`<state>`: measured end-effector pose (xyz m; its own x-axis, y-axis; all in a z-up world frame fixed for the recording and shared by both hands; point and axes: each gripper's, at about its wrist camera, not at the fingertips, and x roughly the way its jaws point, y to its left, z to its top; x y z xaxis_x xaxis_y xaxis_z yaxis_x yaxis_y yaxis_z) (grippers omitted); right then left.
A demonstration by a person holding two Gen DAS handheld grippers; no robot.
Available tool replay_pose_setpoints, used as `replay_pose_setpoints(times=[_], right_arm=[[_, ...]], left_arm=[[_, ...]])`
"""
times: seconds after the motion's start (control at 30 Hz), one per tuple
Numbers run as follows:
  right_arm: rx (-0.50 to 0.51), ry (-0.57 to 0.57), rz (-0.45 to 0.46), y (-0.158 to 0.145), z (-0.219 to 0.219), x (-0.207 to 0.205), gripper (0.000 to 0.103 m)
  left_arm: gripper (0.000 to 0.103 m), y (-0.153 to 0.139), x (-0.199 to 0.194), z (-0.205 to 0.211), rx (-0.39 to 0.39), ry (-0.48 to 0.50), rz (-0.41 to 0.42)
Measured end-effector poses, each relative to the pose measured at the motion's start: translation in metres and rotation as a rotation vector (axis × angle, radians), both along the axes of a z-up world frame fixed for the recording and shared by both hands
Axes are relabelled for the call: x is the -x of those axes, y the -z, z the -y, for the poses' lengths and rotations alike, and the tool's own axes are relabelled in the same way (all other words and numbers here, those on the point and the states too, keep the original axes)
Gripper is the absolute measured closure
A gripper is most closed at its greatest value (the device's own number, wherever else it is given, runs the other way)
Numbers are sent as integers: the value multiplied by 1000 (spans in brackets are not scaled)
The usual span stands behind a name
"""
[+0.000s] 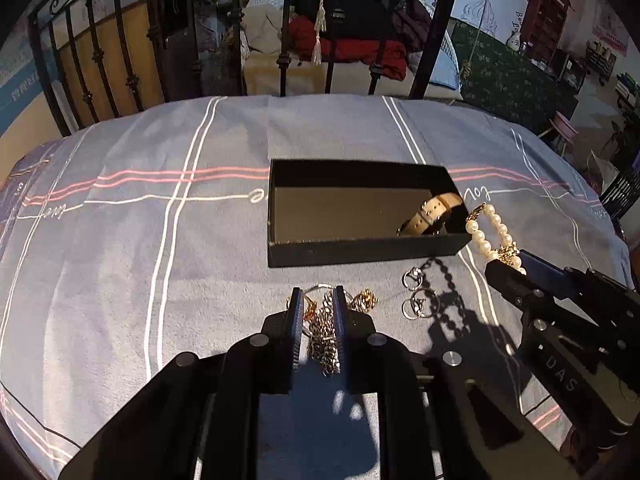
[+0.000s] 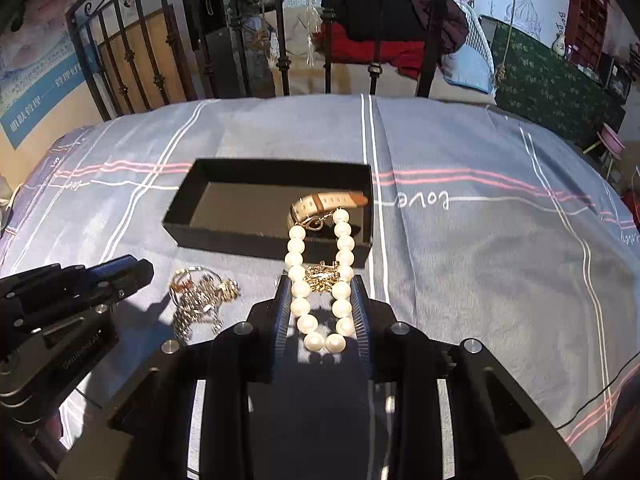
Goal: Organize jewelry
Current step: 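Grasp the pearl bracelet with the right tool while the left tool grasps the gold chains, then lower the pearl bracelet into the box with the right tool while the left tool lifts then releases the chains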
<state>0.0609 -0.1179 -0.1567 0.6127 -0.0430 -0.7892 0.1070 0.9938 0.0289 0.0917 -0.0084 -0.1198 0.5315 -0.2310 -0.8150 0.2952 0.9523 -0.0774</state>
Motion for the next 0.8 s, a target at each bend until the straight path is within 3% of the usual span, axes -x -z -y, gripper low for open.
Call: replay_pose_setpoints(times=[0.3,0.8], right_arm=[[-2,3,42,-28,-1,-27,73],[5,25,-12,-8,4,-76,72]], left_arm=[[88,-30,-21,18,-8,14,64],[89,-21,-69,40,-43,9,55]])
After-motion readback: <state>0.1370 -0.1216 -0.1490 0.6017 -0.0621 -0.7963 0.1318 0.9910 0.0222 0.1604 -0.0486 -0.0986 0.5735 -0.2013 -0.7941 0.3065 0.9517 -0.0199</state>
